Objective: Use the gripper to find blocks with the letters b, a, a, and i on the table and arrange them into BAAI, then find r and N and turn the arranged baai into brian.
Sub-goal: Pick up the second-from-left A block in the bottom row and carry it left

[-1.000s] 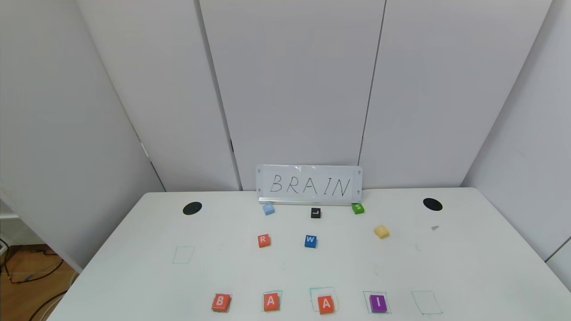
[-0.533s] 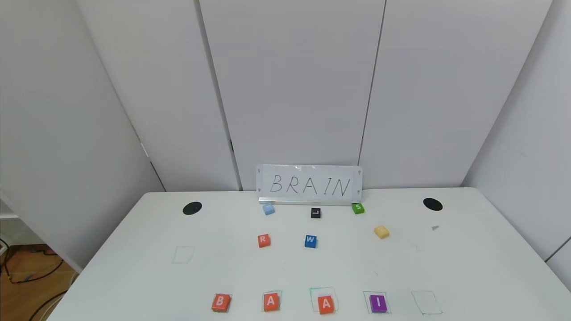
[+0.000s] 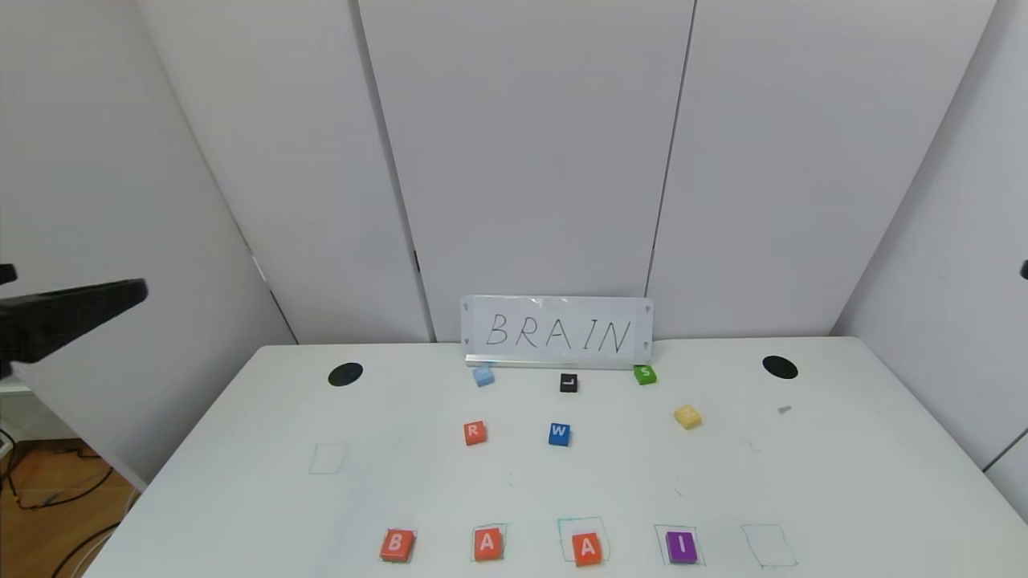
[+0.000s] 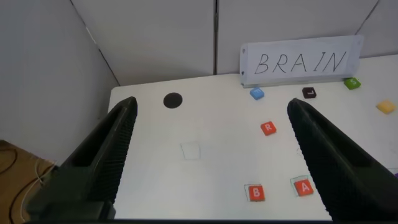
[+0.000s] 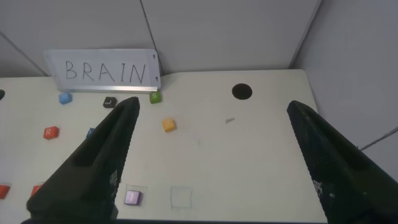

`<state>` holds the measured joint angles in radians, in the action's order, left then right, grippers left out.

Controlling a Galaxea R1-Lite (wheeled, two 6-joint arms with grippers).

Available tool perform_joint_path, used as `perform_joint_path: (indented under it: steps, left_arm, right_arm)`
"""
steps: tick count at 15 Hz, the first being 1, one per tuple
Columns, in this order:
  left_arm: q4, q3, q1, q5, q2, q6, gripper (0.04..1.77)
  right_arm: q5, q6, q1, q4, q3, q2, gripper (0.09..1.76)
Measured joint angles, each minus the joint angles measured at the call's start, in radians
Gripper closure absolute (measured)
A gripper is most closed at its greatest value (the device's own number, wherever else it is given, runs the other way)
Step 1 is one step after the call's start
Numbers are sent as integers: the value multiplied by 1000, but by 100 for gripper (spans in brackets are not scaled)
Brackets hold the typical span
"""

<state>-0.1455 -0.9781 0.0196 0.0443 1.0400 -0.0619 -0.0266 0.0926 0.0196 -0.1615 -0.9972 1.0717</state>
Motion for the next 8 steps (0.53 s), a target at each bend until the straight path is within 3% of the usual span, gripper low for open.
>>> perform_joint_path:
  steps: [4, 8]
  left_arm:
    - [-6, -96, 24, 7, 200, 3, 9]
    - [-1, -105, 45, 8, 335, 9, 9]
  right_arm:
    - [8, 39, 57, -56, -95, 178, 14]
    - [16, 97, 122, -94, -185, 321, 14]
